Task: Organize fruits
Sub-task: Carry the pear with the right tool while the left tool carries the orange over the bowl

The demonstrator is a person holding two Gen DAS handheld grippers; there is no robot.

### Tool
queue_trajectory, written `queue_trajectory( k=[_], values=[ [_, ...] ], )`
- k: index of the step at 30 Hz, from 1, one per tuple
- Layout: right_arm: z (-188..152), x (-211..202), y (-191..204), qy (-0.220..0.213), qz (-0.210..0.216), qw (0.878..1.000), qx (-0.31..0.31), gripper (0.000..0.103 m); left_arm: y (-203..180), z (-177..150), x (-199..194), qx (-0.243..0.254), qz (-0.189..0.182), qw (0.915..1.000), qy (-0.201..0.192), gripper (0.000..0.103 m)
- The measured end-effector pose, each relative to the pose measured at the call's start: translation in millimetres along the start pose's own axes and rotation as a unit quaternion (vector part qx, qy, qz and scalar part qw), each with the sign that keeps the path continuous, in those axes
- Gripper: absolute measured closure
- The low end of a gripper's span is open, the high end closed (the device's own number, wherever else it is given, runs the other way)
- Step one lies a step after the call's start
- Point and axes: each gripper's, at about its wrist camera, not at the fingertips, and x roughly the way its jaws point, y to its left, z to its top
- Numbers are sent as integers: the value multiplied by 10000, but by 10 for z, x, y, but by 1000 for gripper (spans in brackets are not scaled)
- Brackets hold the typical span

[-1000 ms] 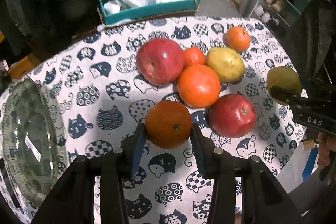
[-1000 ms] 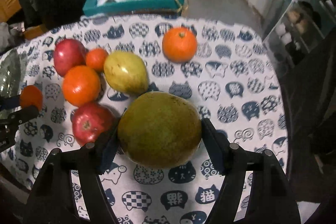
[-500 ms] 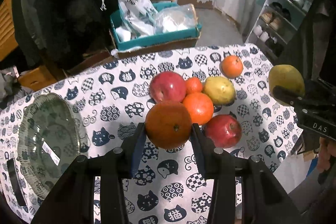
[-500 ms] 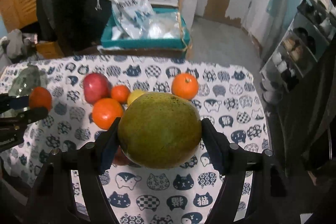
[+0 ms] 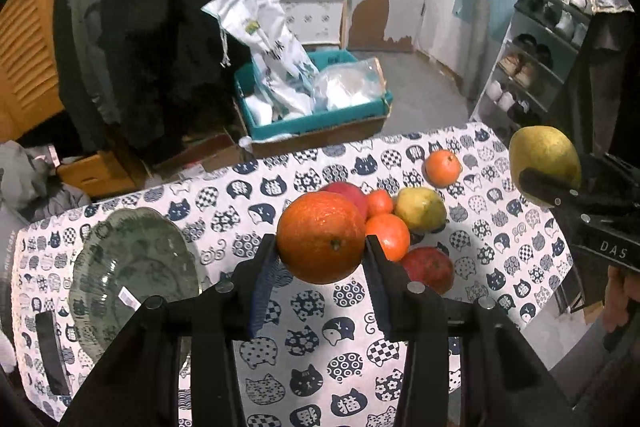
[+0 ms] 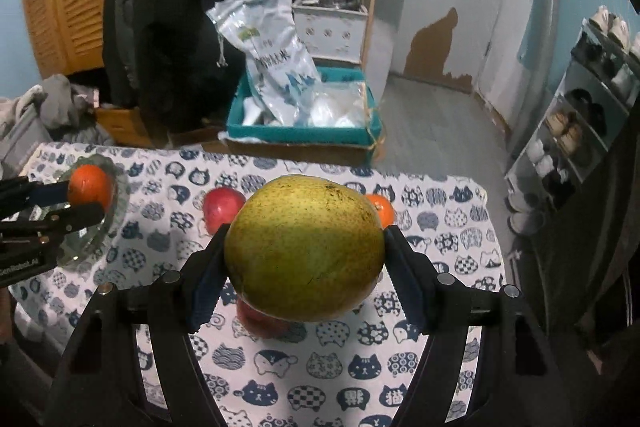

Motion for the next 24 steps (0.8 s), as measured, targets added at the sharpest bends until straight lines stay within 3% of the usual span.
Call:
queue_trajectory(
  k=[12, 24],
  values=[
    [185, -187, 284, -356, 310, 9987, -193, 30, 192, 56, -349, -62, 213, 9989, -410, 59],
    [392, -210, 692, -525, 644, 9957, -413, 30, 491, 19, -512, -304, 401, 9973, -541, 59]
  ],
)
